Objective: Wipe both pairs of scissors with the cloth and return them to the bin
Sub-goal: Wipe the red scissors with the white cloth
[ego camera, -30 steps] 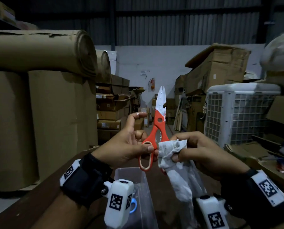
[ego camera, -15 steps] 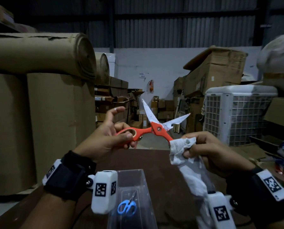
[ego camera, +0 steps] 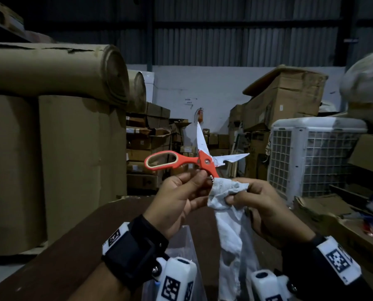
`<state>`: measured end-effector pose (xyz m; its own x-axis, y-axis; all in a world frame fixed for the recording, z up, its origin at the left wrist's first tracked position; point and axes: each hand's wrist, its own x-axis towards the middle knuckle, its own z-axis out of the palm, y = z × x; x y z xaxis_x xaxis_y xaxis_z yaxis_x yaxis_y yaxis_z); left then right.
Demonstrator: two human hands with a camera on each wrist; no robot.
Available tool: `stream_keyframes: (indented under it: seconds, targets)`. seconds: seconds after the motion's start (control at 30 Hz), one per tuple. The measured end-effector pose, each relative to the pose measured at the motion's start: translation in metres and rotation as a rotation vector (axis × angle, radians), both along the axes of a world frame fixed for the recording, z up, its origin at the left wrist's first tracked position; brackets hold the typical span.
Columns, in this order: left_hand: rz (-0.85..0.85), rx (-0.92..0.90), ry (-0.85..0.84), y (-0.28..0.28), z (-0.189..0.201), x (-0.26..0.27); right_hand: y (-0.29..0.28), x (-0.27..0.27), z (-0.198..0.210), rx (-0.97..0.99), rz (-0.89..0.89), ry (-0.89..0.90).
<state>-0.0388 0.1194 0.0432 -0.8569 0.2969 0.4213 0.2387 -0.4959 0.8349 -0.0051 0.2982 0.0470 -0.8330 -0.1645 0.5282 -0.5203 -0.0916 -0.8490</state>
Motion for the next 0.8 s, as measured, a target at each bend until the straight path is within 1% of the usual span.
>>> stream_keyframes:
  seconds: [0.1, 0.2, 0.37, 0.57, 0.7, 0.8]
  targets:
    - [0.085, 0.002, 0.051, 0.001, -0.001, 0.001, -0.006, 0.001, -0.005, -0.012, 0.010, 0.018]
    - [0.158, 0.012, 0.064, 0.001, -0.002, 0.002, -0.017, 0.006, -0.011, 0.003, 0.049, 0.031]
    - [0.187, 0.031, 0.032, -0.003, 0.002, 0.007, -0.020, 0.008, -0.013, 0.041, 0.026, 0.085]
    - [0.227, 0.052, -0.012, -0.005, 0.003, 0.006, -0.021, 0.013, -0.014, 0.145, 0.007, 0.133]
    - [0.263, 0.066, 0.016, -0.007, 0.004, 0.005, -0.019, 0.018, -0.010, 0.242, 0.005, 0.141]
    - [0.288, 0.082, 0.046, -0.011, 0.005, 0.003, -0.008, 0.014, -0.004, 0.333, -0.090, 0.155]
